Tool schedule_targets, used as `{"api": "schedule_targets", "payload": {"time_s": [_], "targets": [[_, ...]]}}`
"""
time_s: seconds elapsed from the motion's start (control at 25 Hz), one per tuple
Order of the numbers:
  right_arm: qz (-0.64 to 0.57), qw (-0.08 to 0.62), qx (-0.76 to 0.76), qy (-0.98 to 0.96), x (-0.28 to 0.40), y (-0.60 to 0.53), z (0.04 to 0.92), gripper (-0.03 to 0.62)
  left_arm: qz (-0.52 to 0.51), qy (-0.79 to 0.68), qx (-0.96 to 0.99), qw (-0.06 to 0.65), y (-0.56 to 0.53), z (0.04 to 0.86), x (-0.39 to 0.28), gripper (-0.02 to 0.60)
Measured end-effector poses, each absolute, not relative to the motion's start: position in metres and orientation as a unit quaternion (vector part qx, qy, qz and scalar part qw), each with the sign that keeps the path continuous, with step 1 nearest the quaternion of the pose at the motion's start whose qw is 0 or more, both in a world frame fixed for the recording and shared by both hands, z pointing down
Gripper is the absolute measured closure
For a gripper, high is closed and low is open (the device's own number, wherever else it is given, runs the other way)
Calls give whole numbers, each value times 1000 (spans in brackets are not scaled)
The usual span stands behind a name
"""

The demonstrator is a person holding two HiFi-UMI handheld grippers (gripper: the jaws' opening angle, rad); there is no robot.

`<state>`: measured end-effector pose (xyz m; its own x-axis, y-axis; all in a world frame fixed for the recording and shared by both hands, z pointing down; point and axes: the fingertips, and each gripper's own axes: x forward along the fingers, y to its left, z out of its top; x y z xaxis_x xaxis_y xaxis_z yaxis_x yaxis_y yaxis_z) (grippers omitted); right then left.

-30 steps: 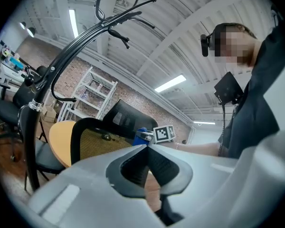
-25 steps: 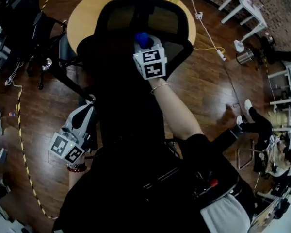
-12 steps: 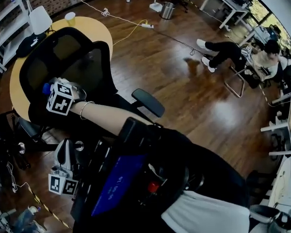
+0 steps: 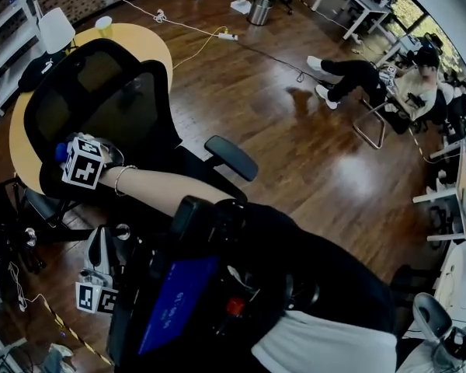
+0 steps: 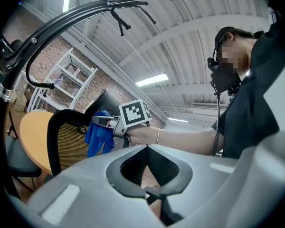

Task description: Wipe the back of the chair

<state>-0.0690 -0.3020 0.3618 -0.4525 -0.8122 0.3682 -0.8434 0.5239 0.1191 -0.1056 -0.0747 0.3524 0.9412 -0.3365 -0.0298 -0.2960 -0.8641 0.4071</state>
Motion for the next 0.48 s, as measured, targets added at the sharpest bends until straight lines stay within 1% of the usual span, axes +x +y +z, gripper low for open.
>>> {"api": "schedule_targets", "payload": {"time_s": [0.12, 0.2, 0.36, 0.48], "targets": [[42, 174, 452, -874, -76, -291, 357, 528, -43, -159, 965, 202, -74, 353, -101, 577], [48, 146, 422, -893, -73, -270, 349, 528, -37, -155, 967, 198, -65, 352, -87, 577], [73, 83, 434, -894, -7, -233, 323, 527, -33, -143, 970, 192, -48, 346, -39, 577], [67, 48, 460, -884, 47, -223, 301, 528, -27, -155, 969, 191, -52, 347, -18, 577]]}}
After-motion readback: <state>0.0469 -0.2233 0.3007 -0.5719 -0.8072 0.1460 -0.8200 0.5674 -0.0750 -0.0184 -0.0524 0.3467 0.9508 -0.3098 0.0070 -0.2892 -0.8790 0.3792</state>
